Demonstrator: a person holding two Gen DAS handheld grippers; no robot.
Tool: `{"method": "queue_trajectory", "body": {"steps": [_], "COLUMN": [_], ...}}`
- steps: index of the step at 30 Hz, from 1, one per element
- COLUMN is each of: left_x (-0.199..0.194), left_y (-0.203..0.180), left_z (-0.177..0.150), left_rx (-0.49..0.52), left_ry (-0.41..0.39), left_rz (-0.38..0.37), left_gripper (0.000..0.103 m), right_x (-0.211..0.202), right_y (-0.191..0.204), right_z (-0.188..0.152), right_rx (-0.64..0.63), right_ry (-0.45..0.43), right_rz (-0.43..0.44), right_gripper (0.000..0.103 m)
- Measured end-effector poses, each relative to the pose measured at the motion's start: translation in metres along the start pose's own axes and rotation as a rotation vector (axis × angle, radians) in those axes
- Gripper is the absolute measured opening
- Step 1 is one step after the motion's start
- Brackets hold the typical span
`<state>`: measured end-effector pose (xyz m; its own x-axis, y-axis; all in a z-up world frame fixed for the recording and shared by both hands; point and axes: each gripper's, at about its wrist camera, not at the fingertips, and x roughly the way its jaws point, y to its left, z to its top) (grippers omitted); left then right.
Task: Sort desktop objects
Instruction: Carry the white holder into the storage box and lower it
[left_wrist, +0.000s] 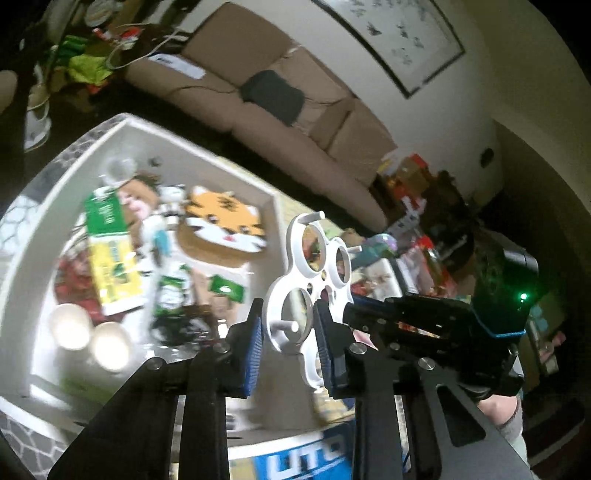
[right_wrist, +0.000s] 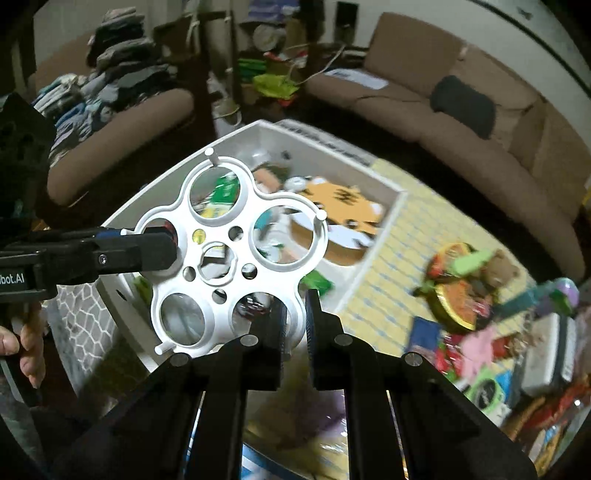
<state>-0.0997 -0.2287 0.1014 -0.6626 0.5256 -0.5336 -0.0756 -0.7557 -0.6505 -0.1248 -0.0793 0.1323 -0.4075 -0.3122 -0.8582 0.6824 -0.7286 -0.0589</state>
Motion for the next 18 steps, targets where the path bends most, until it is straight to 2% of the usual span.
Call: {"method": "queue_trajectory", "body": {"steps": [4, 11, 18], "left_x": [0.01, 0.008, -0.03], "left_y": [0.028, 0.05, 0.062], "left_z": [0.0, 0.003, 0.01], "left_rx": [-0.04, -0.046, -0.08], "left_ry": [0.018, 0.03, -0.053], "left_rz": [0.039, 0.07, 0.054], "left_gripper": [0.025, 0.025, 0.025], "right_x": [0.036, 0.062, 0.065], "right_y": [0.005, 0.012, 0.026], "right_z": [0.006, 0.006, 0.019], "right_rx": [0.021, 0.009, -0.011], "right_ry": [0.05, 0.07, 0.061], "right_rz": [0.052, 0.109, 0.126], "right_gripper": [0.01, 0.01, 0.01]}}
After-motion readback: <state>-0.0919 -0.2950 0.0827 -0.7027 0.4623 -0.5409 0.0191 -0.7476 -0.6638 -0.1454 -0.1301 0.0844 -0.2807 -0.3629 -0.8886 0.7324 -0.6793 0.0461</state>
